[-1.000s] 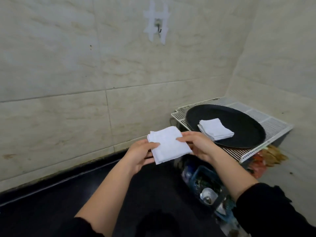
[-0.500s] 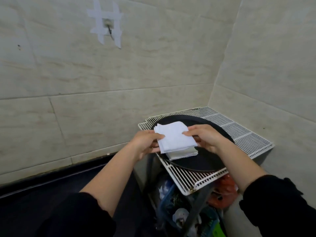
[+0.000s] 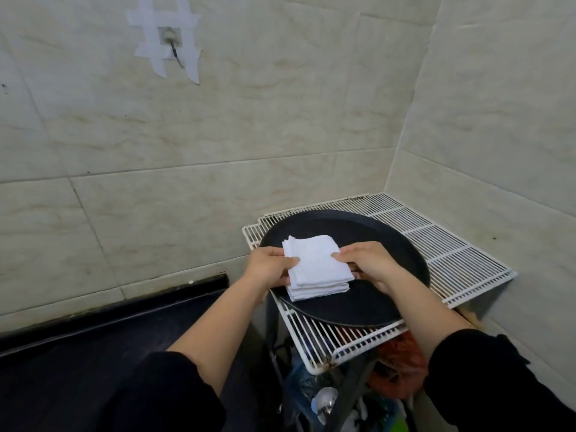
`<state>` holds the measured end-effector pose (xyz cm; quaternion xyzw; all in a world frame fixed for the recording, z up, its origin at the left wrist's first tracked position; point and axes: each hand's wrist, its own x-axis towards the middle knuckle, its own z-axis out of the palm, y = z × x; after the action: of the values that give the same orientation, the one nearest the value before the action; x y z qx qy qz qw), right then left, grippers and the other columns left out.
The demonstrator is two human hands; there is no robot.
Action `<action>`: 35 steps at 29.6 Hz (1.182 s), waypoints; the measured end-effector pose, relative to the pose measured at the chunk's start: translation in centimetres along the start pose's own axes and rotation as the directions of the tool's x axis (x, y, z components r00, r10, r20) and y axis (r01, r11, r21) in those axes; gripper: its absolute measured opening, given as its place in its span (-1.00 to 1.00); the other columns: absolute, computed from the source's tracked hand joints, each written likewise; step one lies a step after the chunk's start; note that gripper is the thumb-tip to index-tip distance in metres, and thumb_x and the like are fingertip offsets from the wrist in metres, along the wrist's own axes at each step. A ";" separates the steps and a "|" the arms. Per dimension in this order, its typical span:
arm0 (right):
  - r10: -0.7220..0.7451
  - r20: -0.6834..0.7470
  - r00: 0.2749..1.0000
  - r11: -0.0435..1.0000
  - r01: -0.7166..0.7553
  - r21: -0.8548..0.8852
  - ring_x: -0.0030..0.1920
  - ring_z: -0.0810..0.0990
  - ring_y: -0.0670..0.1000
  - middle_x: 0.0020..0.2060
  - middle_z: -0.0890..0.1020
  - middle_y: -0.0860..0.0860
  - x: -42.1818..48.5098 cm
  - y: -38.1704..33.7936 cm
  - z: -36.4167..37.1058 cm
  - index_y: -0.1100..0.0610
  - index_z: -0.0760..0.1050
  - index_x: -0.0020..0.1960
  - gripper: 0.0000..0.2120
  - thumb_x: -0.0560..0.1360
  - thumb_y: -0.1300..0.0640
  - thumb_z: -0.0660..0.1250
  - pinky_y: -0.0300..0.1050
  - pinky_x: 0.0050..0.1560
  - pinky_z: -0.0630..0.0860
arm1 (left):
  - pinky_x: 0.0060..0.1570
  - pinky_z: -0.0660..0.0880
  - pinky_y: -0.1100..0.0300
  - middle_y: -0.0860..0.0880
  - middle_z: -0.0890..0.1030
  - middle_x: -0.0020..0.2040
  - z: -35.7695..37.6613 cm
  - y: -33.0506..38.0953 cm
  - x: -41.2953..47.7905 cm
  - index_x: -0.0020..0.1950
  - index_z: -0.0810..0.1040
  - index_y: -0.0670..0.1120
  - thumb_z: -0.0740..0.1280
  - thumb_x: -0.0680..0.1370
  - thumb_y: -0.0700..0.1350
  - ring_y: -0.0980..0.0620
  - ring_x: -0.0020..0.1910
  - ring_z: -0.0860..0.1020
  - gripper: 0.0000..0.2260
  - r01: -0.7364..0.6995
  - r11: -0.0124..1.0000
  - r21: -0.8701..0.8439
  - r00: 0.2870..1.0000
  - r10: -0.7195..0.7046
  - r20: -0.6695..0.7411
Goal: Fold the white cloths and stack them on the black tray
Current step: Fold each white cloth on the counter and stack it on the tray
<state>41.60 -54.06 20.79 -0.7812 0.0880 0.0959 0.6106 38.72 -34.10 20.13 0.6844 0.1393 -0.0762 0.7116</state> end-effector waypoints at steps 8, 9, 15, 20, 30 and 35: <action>-0.078 -0.044 0.996 0.984 0.069 -0.167 -0.26 0.55 -0.04 -0.22 0.64 0.09 0.9 1.4 1.2 0.28 0.64 -0.05 -0.84 0.41 0.23 0.49 -0.25 -0.31 0.47 | -0.29 0.61 0.19 -0.23 0.64 0.10 -0.4 -0.8 0.6 0.01 0.50 -0.19 0.43 0.48 -0.31 -0.14 -0.01 0.63 -0.83 0.023 0.997 0.079 0.999 -0.019 -0.047; -0.082 -0.049 0.995 0.982 0.072 -0.175 -0.25 0.56 -0.03 -0.22 0.64 0.09 1.1 1.5 1.2 0.29 0.64 -0.06 -0.84 0.40 0.23 0.50 -0.24 -0.31 0.47 | -0.27 0.60 0.16 -0.24 0.63 0.10 -0.4 -0.9 0.6 0.01 0.50 -0.20 0.43 0.48 -0.31 -0.17 0.02 0.63 -0.82 0.018 0.995 0.097 0.998 -0.013 -0.054; -0.186 -0.113 0.976 0.901 0.124 -0.415 -0.05 0.60 -0.01 -0.15 0.64 0.00 1.1 0.8 1.4 0.16 0.61 -0.10 -0.84 0.36 0.15 0.52 -0.14 -0.06 0.49 | -0.29 0.61 0.13 -0.22 0.60 -0.04 -0.9 -0.9 1.0 -0.02 0.45 -0.16 0.48 0.45 -0.25 -0.07 -0.23 0.60 -0.77 -0.074 0.953 0.293 0.990 0.105 -0.089; -0.491 -0.095 0.866 0.687 0.318 -0.653 -0.07 0.54 -0.01 -0.07 0.54 -0.03 -0.2 -1.7 3.2 0.09 0.52 -0.01 -0.83 0.44 0.09 0.42 -0.12 -0.07 0.47 | -0.08 0.61 0.01 -0.11 0.60 -0.18 -2.4 -0.6 0.5 0.06 0.52 -0.13 0.46 0.47 -0.15 -0.05 -0.20 0.61 -0.77 -0.205 0.905 0.373 0.942 0.286 -0.177; -0.574 0.350 0.740 0.441 0.640 -0.629 0.14 0.54 0.11 0.13 0.58 0.10 -4.3 -3.4 18.0 0.15 0.53 0.17 -0.72 0.47 0.12 0.34 -0.09 0.13 0.42 | -0.11 0.43 0.22 -0.05 0.60 -0.11 -15.6 -3.0 -5.7 0.06 0.57 -0.14 0.40 0.49 -0.15 -0.01 -0.15 0.57 -0.84 -0.145 0.809 0.570 0.792 0.440 -0.423; -0.490 0.528 0.694 0.396 0.716 -0.575 0.19 0.52 0.12 0.15 0.57 0.10 -9.2 -1.3 28.0 0.15 0.50 0.20 -0.70 0.52 0.04 0.31 -0.07 0.12 0.43 | -0.01 0.48 0.17 -0.11 0.64 -0.02 -25.2 -7.6 -11.8 0.02 0.58 -0.15 0.41 0.49 -0.15 -0.06 -0.05 0.59 -0.85 0.037 0.801 0.597 0.757 0.368 -0.539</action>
<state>31.82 -26.34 17.81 -0.9130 -0.3369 -0.0004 0.2301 22.85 -10.40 15.89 0.8605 0.2756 0.1864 0.3858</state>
